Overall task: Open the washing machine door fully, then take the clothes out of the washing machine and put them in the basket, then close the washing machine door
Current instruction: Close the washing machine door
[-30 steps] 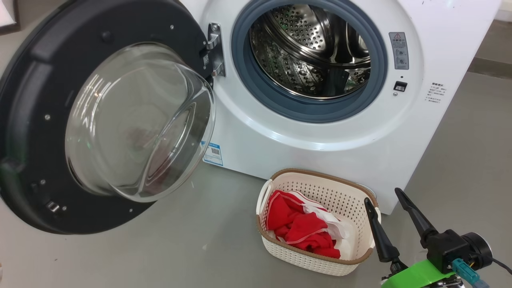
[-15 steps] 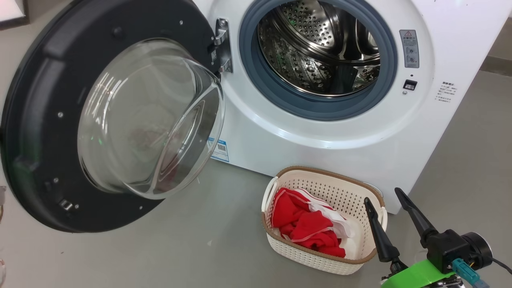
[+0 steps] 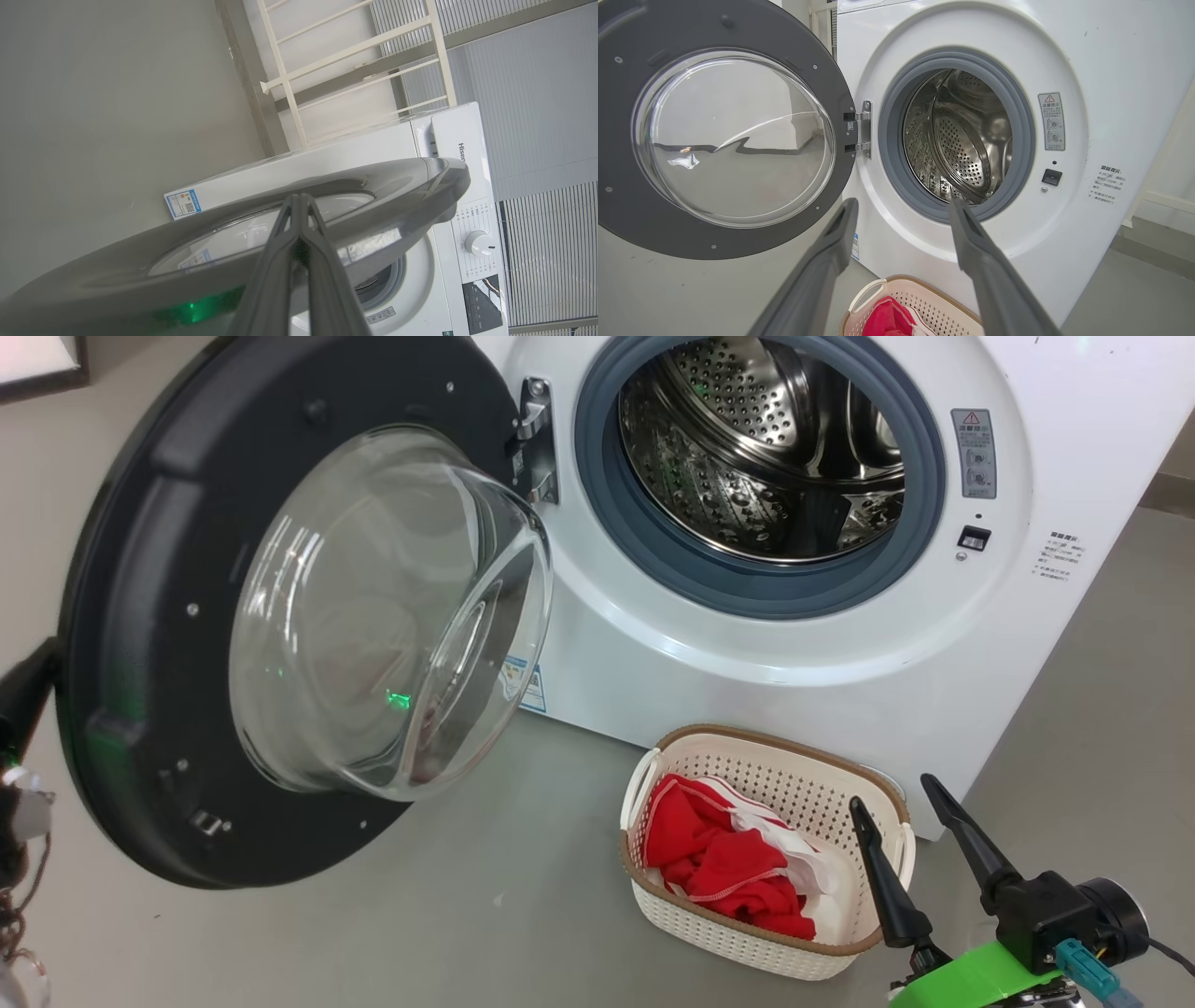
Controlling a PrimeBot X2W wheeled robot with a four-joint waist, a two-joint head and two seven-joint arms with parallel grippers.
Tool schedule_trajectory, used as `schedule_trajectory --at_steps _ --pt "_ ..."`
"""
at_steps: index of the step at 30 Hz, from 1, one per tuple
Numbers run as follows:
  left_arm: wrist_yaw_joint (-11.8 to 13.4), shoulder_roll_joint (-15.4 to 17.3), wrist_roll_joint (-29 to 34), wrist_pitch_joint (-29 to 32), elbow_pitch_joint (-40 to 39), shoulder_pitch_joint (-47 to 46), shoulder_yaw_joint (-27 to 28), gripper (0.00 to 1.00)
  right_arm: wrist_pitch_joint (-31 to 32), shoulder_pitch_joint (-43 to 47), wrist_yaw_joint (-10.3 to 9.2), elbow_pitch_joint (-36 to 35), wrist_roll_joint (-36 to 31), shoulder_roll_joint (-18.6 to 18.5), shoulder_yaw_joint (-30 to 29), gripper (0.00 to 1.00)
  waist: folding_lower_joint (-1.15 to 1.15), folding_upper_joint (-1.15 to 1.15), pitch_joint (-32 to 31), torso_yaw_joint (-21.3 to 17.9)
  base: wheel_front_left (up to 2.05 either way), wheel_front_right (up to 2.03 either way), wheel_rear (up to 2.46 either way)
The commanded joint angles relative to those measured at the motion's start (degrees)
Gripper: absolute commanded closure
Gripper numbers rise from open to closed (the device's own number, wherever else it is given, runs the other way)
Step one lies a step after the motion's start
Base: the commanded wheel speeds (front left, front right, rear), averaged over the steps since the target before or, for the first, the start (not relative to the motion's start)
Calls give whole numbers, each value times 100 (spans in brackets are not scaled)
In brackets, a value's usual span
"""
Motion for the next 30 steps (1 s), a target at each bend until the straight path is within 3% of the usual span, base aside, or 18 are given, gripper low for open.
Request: schedule_trajectory --at_steps 1,10,30 --pt "-67 80 -44 127 -169 83 17 100 -36 -88 20 -139 27 -62 138 0 0 0 1 5 0 0 0" --pt "82 -231 -298 439 -988 478 113 100 -36 -92 20 -137 56 -62 134 0 0 0 10 32 0 0 0" --pt "878 -913 -793 1133 -3112 1433 207 100 -36 -109 20 -142 173 -62 122 0 0 0 8 -121 0 0 0"
